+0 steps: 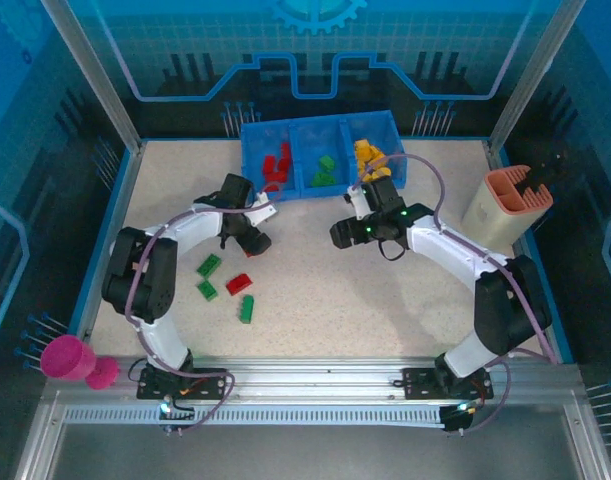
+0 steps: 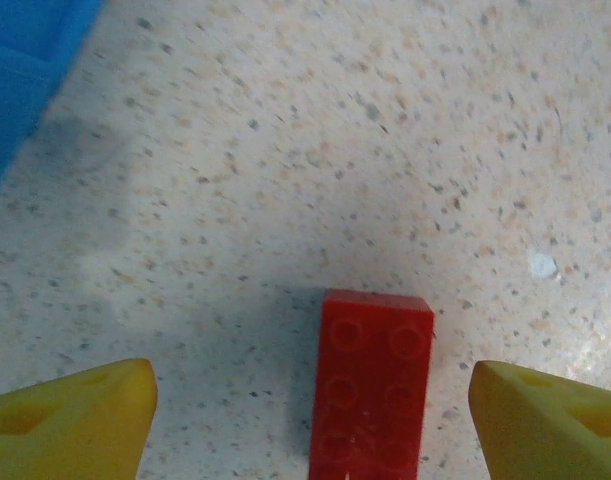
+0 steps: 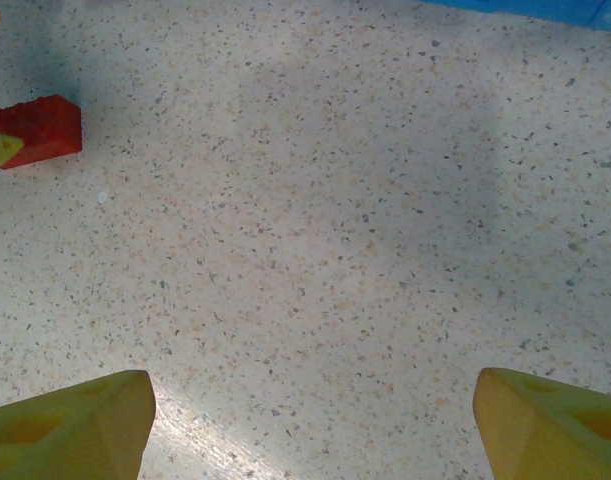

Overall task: Sort the legos into containers by color
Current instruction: Pick up the lego from the center of the table.

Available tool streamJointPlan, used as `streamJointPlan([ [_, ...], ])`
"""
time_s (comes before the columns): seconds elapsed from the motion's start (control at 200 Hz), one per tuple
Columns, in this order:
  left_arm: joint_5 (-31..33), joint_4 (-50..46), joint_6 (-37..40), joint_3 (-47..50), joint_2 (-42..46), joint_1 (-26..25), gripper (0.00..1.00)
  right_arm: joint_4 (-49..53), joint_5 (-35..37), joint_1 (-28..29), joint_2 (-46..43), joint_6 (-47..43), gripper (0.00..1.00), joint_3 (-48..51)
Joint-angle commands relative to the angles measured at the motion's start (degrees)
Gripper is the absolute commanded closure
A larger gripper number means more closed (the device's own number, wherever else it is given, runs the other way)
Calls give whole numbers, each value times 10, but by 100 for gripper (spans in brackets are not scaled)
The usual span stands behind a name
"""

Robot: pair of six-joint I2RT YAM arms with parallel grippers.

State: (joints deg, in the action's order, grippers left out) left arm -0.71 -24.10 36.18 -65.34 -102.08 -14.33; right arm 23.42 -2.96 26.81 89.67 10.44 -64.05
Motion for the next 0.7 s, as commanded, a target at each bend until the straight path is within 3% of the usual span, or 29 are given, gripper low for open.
streamJointPlan([
  [0.0,3,-17,19,23,1,-5,18,8,8,13,10,0,15,-25],
  [0.2,70,12,38,55,-10,-32,18,7,12,14,24,3,15,-33],
  [0.31,78,9,35,44,-27,-35,24,9,16,16,28,4,15,-35],
  [0.35,77,7,32,41,-32,-35,30,11,21,16,28,4,15,-36],
  [0.425,75,-7,24,30,-40,-35,58,14,29,16,25,4,15,-36],
  [0.46,76,-16,19,25,-43,-34,66,14,33,16,24,4,15,-35],
  [0.691,52,-70,-25,-11,-35,-35,71,14,40,16,22,2,15,-33],
])
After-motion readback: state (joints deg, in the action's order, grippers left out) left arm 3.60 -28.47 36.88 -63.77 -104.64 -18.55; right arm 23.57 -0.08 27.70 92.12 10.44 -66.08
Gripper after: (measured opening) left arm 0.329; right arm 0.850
